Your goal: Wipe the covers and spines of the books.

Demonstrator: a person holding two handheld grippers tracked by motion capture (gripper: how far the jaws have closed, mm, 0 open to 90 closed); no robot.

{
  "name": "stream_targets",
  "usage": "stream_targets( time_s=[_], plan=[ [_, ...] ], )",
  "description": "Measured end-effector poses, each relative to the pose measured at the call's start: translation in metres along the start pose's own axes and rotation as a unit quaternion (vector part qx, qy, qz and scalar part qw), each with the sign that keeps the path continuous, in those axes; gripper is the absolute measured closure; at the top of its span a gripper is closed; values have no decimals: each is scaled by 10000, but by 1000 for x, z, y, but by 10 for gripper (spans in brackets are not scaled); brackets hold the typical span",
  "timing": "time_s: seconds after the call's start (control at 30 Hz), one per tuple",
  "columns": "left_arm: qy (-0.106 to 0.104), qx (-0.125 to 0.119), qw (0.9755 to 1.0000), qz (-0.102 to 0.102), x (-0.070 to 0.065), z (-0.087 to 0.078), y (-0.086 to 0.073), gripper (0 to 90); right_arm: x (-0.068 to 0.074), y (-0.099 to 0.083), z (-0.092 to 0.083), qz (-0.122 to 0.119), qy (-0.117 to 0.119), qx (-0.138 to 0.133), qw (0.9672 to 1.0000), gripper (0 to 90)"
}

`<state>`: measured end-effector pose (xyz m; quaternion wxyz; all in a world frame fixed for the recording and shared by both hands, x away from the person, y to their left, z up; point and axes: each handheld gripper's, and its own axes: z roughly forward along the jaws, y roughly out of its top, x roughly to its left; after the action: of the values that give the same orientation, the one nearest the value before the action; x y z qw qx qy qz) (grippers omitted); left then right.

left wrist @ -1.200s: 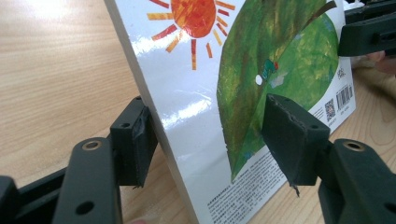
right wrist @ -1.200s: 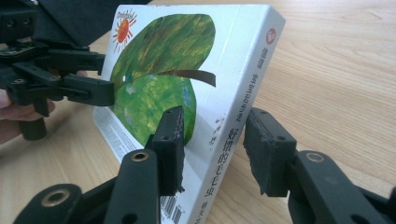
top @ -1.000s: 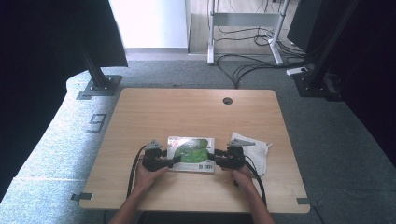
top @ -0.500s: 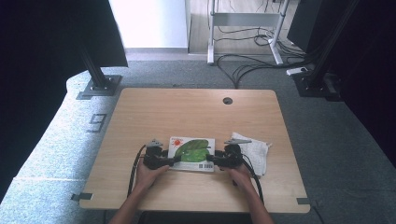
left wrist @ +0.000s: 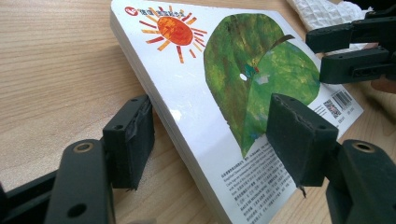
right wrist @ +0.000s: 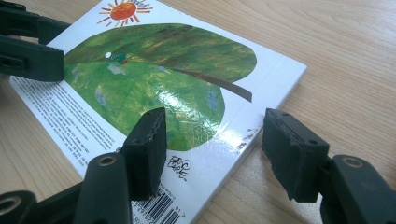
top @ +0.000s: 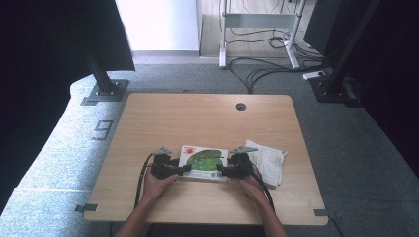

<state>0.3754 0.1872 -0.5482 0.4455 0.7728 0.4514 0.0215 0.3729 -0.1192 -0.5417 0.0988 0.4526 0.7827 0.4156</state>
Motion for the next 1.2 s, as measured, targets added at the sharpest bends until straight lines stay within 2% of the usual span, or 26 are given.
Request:
stream_targets(
  time_s=[0.2, 0.23, 0.27, 0.3, 0.33, 0.5, 0.73, 0.97, 1.2],
  plan=[
    [79, 61, 9999, -17, -2, -1, 1, 322, 0, 0, 0, 50, -62, -11, 10000, 380],
    [321, 75, 9994, 132, -4, -1, 1, 308, 0, 0, 0, 67, -72, -11, 10000, 377],
    [637, 62, 9973, 353, -8, -2, 1, 337, 0, 0, 0, 50, -96, -16, 9999, 377],
    [608, 46, 9975, 353, -9, -4, 1, 336, 0, -1, 0, 37, -119, -1, 9999, 375],
    [459, 29, 9985, 282, -9, -4, 2, 338, -1, -1, 0, 38, -100, -2, 9999, 374],
    [515, 62, 9980, 351, -11, -4, 2, 332, -1, -2, -1, 71, -93, -49, 9999, 370],
    [529, -102, 9981, 308, -9, -13, 2, 329, -1, -2, -11, 90, -119, -257, 9996, 363],
    [489, -289, 9975, 417, -14, -25, -1, 330, 10, -6, -30, -303, -298, -726, 9965, 361],
    [471, -271, 9969, 566, -19, -36, -12, 325, 18, -16, -51, -479, -297, -926, 9941, 339]
  ],
)
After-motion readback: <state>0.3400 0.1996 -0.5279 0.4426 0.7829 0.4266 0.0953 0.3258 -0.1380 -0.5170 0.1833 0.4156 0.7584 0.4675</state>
